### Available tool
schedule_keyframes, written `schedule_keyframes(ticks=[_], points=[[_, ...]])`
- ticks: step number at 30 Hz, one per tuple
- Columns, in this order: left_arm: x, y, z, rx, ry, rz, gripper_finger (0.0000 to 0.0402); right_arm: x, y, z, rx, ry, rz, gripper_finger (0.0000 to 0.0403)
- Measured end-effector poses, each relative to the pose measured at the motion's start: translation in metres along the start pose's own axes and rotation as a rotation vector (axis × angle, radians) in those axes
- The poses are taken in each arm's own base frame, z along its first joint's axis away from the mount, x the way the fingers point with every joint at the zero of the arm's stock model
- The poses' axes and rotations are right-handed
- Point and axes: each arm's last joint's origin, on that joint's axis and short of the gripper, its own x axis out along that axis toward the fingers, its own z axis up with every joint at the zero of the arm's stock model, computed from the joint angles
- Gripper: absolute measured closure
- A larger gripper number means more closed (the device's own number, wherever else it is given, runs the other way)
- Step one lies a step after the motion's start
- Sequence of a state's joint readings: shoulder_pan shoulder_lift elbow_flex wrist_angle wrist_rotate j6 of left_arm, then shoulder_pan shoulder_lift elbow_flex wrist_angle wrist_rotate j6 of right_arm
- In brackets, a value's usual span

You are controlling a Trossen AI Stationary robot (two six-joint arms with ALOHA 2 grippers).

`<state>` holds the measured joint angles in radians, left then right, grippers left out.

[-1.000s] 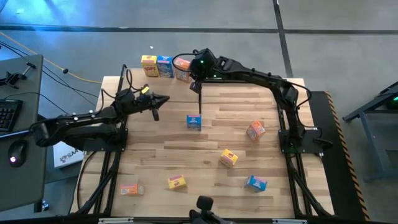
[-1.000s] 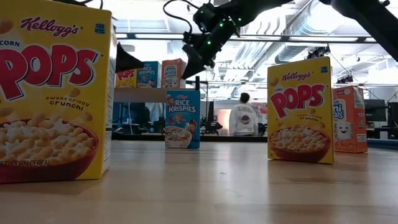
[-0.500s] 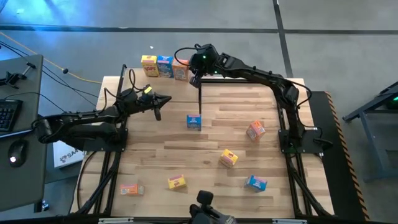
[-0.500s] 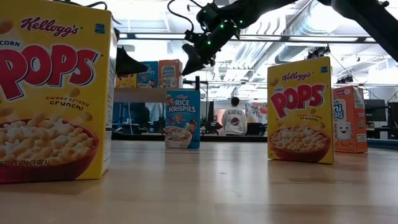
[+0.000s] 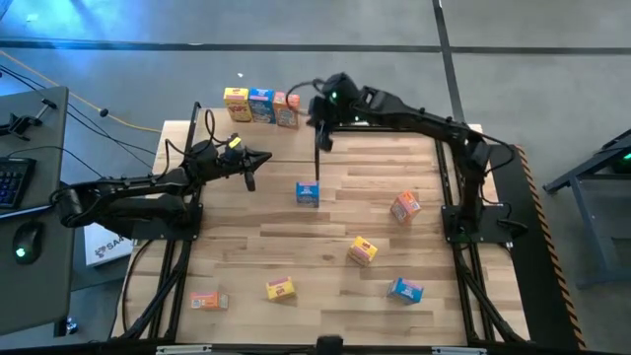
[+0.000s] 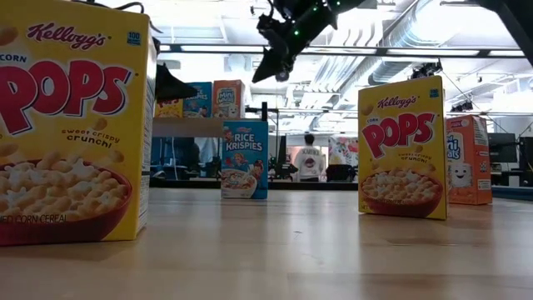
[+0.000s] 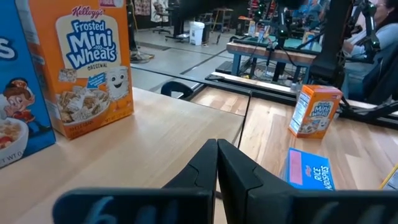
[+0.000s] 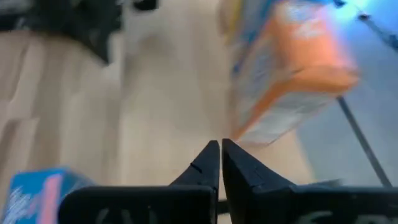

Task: Stack cereal on shelf
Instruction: Put the top blue cereal box on the shelf aligned with the other blue cereal box

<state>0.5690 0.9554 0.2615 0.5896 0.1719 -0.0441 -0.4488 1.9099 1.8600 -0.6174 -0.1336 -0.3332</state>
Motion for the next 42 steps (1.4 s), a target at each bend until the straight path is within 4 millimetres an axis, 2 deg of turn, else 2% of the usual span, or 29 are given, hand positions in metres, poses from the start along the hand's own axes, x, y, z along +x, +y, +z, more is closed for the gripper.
schedule_keyframes(ticks=[4, 8, 15, 18, 22, 25, 28, 31, 35, 38, 42], points=[[0.0, 0.0, 0.0, 0.019, 0.003, -0.004, 0.0399, -0.003, 0.037, -0.007, -0.025, -0.008, 0.059, 0.0403], [0.0, -0.001, -0.001, 0.019, 0.015, -0.035, 0.0399, -0.009, 0.078, -0.024, -0.02, -0.005, 0.113, 0.0403], [0.0, -0.004, -0.003, 0.014, 0.037, -0.121, 0.0399, -0.029, 0.131, -0.05, 0.136, 0.049, 0.16, 0.0394], [0.0, -0.005, -0.005, 0.009, 0.054, -0.166, 0.0398, -0.027, 0.157, -0.058, 0.132, 0.085, 0.202, 0.0361], [0.0, -0.009, -0.007, 0.008, 0.075, -0.176, 0.0383, -0.015, 0.183, -0.066, 0.101, 0.113, 0.236, 0.0281], [0.0, -0.012, -0.008, 0.009, 0.083, -0.194, 0.036, -0.01, 0.183, -0.066, 0.121, 0.105, 0.176, 0.021], [0.001, -0.016, -0.008, 0.011, 0.086, -0.212, 0.0333, 0.001, 0.176, -0.069, 0.154, 0.105, 0.12, 0.0147], [0.001, -0.019, -0.008, 0.014, 0.087, -0.218, 0.0305, 0.013, 0.169, -0.072, 0.165, 0.104, 0.093, 0.0108], [0.001, -0.022, -0.01, 0.013, 0.097, -0.23, 0.0271, 0.027, 0.164, -0.078, 0.15, 0.127, 0.034, 0.0096], [0.001, -0.023, -0.01, 0.011, 0.106, -0.232, 0.0252, 0.028, 0.163, -0.079, 0.108, 0.132, -0.012, 0.0096], [0.001, -0.023, -0.011, 0.011, 0.108, -0.232, 0.0237, 0.032, 0.156, -0.081, 0.127, 0.136, 0.03, 0.0096]])
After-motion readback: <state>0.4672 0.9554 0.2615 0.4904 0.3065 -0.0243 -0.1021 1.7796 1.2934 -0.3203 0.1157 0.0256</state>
